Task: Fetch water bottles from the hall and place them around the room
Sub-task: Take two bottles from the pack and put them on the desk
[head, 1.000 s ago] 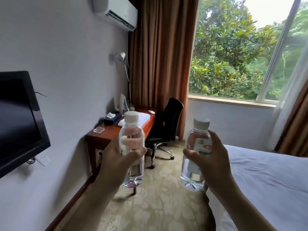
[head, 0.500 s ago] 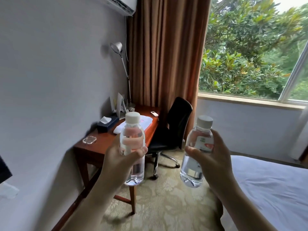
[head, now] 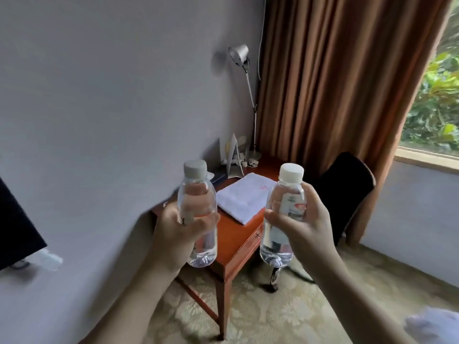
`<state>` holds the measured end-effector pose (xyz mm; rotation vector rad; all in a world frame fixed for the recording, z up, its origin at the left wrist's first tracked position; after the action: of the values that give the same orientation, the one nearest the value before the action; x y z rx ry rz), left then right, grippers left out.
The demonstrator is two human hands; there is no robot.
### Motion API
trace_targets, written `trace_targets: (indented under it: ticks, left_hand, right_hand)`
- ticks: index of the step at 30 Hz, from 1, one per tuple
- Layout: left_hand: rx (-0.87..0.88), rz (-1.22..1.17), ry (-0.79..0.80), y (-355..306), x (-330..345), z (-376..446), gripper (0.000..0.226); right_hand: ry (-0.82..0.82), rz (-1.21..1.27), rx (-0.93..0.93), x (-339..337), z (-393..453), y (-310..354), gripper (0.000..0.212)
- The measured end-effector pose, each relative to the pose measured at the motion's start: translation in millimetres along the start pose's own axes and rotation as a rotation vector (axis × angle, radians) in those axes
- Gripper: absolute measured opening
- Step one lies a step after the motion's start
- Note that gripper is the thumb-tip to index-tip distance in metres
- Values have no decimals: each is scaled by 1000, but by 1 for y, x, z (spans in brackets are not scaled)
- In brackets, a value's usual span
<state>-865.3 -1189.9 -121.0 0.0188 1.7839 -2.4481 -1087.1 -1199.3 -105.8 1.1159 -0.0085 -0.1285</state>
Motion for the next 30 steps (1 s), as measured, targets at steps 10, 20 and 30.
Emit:
trace_targets:
  ticks: [10, 20, 30]
  left_hand:
    - [-36, 69, -225, 87, -29, 142, 53]
    - [-92, 37, -201, 164, -16, 292, 39]
    - [-312, 156, -499, 304, -6, 323, 44]
  right_hand:
    - [141, -2, 29, 65, 156, -103, 43]
    - [257, 10, 96, 105, 299, -203, 51]
    - [597, 69, 235, 154, 346, -367, 51]
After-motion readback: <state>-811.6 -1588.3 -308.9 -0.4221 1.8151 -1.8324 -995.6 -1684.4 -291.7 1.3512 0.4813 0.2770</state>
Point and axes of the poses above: each hand's wrist, its own z-axis towards the middle knuckle, its own x-axis out of the palm, y = z × x, the point moved 6 cm from there along z, towards the middle knuckle, and after that the axes turned 4 degrees about z, right-handed, at the moved point
